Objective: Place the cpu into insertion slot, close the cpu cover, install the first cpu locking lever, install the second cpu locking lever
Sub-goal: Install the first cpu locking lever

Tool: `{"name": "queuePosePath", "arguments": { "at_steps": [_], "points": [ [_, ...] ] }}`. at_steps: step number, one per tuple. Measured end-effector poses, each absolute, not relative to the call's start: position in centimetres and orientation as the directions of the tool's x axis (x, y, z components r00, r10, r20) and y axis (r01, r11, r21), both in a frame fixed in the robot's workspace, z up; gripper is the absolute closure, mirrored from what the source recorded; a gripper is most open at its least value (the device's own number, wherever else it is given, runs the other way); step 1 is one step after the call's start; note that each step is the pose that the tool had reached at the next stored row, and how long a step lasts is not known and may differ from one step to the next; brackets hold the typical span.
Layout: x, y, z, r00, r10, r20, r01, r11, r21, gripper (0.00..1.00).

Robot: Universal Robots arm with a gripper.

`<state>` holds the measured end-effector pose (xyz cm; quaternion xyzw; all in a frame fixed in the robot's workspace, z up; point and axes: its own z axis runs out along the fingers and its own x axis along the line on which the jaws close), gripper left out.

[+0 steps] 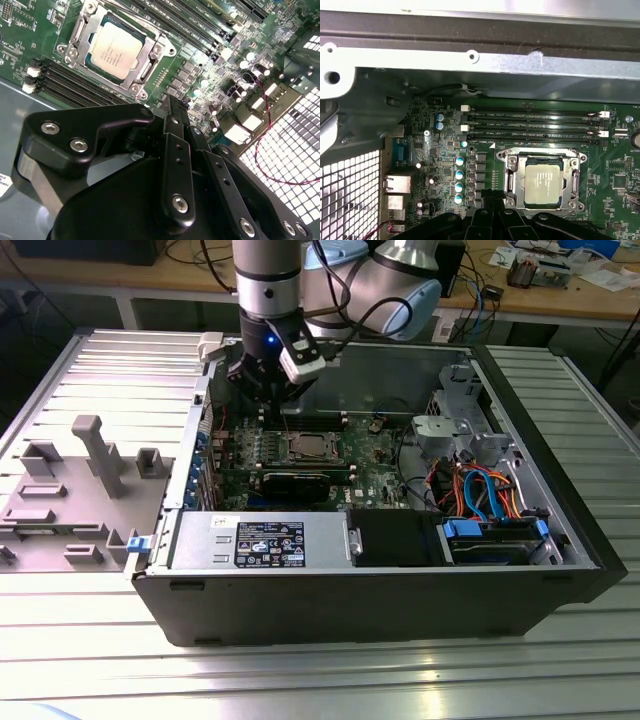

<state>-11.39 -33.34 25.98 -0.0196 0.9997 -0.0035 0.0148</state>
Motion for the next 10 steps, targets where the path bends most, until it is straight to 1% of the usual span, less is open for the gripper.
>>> {"name": "queuePosePath", "arguments": {
  "at_steps": [10],
  "points": [
    [-11.60,-32.47,25.98,-0.999,-0.039,-0.029,-0.039,0.999,-0.008,0.89]
  ]
}}
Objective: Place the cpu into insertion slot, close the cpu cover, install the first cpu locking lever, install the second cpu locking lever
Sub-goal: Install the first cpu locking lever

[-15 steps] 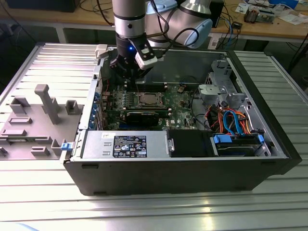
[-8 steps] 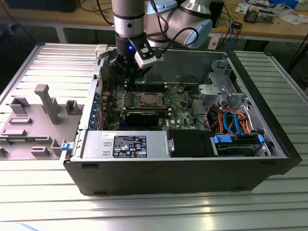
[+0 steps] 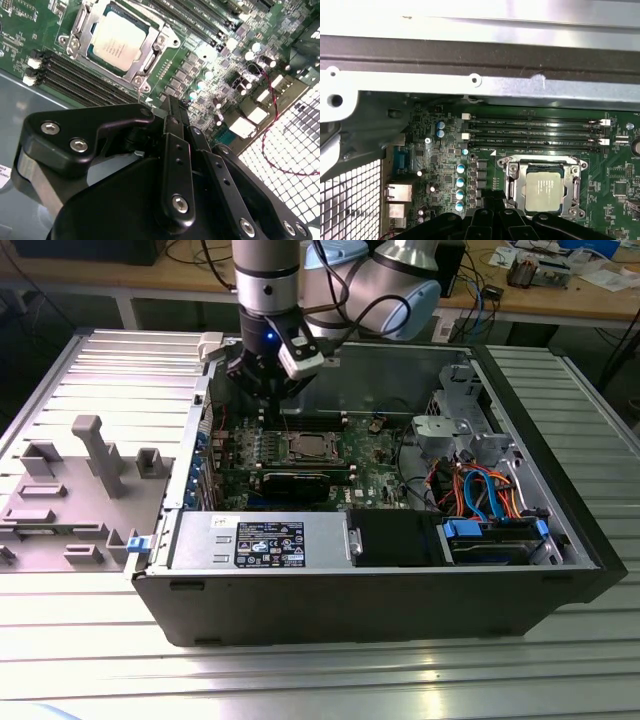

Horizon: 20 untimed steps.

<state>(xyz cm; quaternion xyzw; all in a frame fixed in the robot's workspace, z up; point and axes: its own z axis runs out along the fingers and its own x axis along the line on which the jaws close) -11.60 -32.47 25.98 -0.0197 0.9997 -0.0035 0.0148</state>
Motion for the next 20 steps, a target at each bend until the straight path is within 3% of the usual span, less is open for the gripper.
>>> {"name": "queuePosePath", "arguments": {
  "at_steps": [20],
  "points": [
    [-11.0,-30.9,26.0,-0.999,-0.040,-0.030,-0.039,0.999,-0.008,0.89]
  ]
}}
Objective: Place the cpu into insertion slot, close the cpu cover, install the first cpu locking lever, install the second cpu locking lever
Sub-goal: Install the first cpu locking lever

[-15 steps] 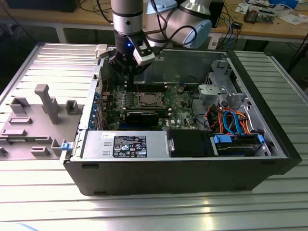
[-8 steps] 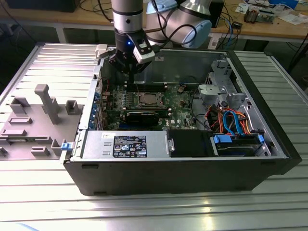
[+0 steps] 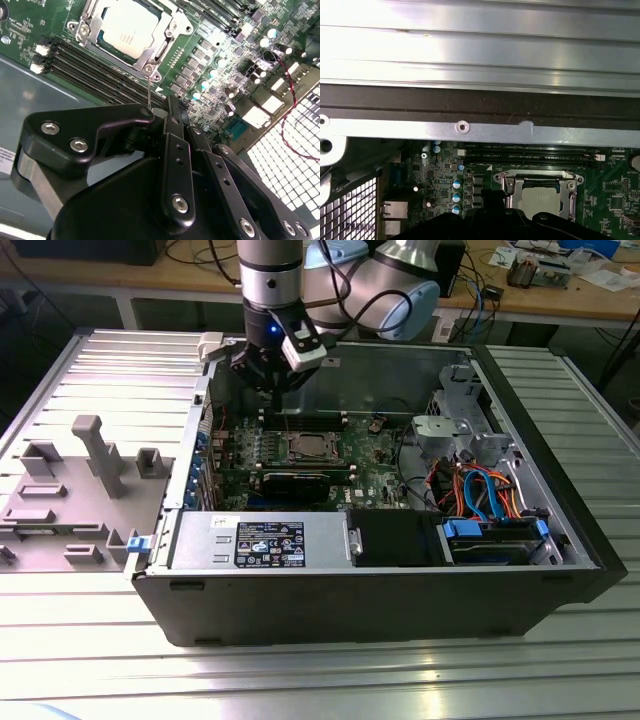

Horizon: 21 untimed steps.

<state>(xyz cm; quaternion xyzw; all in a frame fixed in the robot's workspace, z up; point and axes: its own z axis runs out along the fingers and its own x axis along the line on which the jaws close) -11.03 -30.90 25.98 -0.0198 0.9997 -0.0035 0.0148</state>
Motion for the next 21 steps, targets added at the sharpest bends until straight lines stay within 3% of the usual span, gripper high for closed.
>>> {"name": "queuePosePath", "arguments": {
  "at_steps": [21],
  "points": [
    [-9.1,-30.9,26.0,-0.999,-0.040,-0.029,-0.039,0.999,-0.008,0.89]
  ]
}}
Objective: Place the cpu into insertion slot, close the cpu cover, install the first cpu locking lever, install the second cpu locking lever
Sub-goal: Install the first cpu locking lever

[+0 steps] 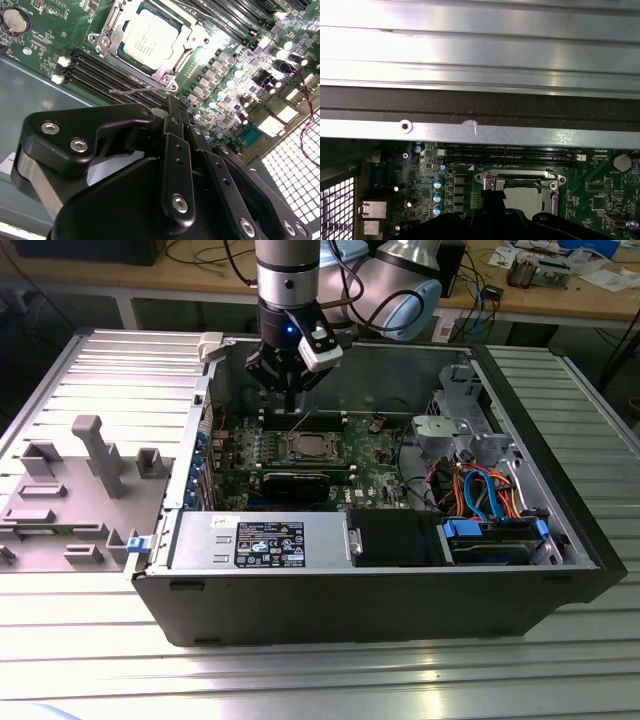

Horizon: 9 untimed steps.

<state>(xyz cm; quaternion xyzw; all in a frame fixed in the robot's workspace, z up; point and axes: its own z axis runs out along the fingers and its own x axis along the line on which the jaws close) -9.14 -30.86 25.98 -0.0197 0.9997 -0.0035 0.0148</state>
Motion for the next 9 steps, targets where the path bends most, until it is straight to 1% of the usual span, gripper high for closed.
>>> {"name": "queuePosePath", "arguments": {
  "at_steps": [9],
  "points": [
    [-9.12,-30.86,25.98,-0.999,-0.040,-0.029,-0.039,0.999,-0.008,0.89]
  ]
}}
